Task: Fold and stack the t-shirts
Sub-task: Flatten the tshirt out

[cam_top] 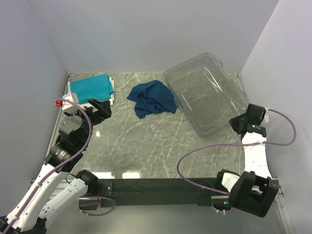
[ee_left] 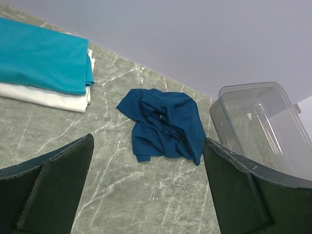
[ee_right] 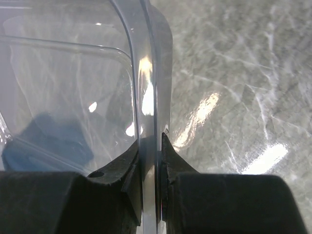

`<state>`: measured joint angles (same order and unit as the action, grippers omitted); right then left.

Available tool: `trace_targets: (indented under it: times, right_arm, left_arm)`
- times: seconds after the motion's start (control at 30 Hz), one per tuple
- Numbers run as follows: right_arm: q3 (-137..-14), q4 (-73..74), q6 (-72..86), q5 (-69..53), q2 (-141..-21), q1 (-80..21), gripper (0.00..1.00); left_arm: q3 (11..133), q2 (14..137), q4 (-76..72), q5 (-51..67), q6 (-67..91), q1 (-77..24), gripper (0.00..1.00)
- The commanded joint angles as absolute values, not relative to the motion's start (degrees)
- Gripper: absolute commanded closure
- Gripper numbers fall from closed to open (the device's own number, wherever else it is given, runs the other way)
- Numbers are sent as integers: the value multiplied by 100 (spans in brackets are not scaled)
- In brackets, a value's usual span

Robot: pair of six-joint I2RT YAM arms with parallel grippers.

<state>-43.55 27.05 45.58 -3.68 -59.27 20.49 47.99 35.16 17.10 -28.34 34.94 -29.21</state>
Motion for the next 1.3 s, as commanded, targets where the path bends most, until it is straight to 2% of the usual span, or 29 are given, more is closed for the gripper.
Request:
trace_targets:
  times: [0.0,0.47,0.9,1.0,1.03,1.07,1.1,1.13,1.17,1.27]
  right_arm:
    - [-4500,1872,5483,-176,-6046,2100,100]
    - [-4553,1169,6143,211,-7048,2741,100]
    - [-4799,730,5783,123,-8086,2988,100]
    - [-4764,590,5810,18,-8139,3076,76]
    - [-4755,545,5818,-104,-8147,3111,60]
    - [-4720,493,5810,-158,-8147,3129,51]
    - [-4702,440,5818,-332,-8156,3138,30]
    - [-4676,318,5818,-447,-8148,3155,20]
    - [-4624,264,5801,-561,-8130,3173,13]
    - [-4553,263,5634,-974,-7998,3173,11]
  left_arm:
    - [4755,3533,1494,-2699,3445,-2909,1]
    - [4764,3937,1336,-2514,3507,-2909,1]
    - [4887,4509,1099,-2294,3419,-2909,1]
    - [4869,4500,1108,-2294,3436,-2909,1]
    - [4843,4483,1125,-2303,3437,-2900,0]
    - [4817,4474,1125,-2303,3454,-2909,0]
    - [4790,4456,1125,-2303,3463,-2909,0]
    - [4781,4447,1125,-2303,3463,-2909,1]
    - [4764,4439,1134,-2303,3463,-2909,0]
    - [4755,4421,1151,-2294,3437,-2900,0]
